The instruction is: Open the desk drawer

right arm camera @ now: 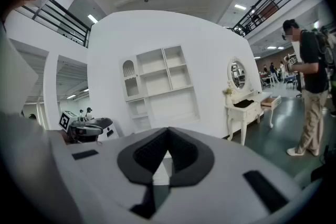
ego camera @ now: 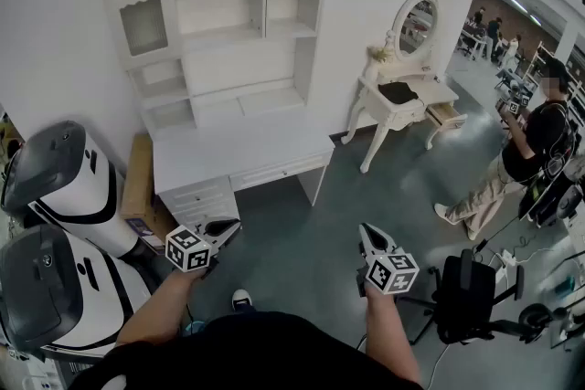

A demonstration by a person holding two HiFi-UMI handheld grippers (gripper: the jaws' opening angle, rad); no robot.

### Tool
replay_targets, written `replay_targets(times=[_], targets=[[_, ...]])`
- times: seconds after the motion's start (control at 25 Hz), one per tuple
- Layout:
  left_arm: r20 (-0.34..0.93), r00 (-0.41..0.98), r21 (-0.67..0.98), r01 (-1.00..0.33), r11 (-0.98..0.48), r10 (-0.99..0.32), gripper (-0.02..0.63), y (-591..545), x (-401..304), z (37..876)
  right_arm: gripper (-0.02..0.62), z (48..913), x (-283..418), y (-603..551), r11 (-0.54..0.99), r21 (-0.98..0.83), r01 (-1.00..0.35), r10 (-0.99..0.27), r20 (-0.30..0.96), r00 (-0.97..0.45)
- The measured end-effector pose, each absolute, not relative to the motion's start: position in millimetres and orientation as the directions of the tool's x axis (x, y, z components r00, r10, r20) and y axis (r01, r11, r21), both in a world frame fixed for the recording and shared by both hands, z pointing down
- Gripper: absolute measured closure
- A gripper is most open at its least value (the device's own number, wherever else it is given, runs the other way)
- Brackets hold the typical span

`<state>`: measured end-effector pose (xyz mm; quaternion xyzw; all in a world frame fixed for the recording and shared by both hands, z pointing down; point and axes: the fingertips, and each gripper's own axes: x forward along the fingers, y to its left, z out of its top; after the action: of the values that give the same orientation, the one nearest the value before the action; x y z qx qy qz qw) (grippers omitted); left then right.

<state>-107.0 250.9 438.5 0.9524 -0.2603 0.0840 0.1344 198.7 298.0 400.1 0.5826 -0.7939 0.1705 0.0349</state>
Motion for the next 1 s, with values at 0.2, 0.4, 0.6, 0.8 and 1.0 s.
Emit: replay_targets(times=[0.2, 0.4, 0.6, 0.8, 1.0], targets=[[0.217, 0.841, 0.21, -0.536, -0.818, -0.495, 0.594, 251.1, -115.3, 433.2, 0.595, 404.6, 190.9, 294.2, 0.285, -0.232, -0.93, -0.903, 0.259, -0.341], [0.21, 0.827, 0.227, -0.56, -0.797, -0.521, 0.594, 252.1, -133.6, 435.1, 0.595, 409.2, 181.3, 290.1, 0.3, -0.238, -0.924, -0.895, 0.264, -0.359], [0.192, 0.817, 0.227, -0.576, -0.785, -0.544, 0.594, 239.4, -138.6, 432.0, 0.595, 407.3, 182.3, 282.3, 0.294, -0.261, -0.92, -0.898, 0.253, -0.359], [0.17, 0.831, 0.223, -0.556, -0.801, -0.529, 0.594, 228.0, -133.0, 430.5, 0.595, 408.9, 180.8, 273.4, 0.285, -0.249, -0.926, -0.899, 0.266, -0.348], [0.173, 0.837, 0.229, -0.547, -0.805, -0.519, 0.594, 207.3, -141.1, 436.5, 0.595, 409.1, 174.9, 256.0, 0.274, -0.242, -0.931, -0.9, 0.277, -0.336]])
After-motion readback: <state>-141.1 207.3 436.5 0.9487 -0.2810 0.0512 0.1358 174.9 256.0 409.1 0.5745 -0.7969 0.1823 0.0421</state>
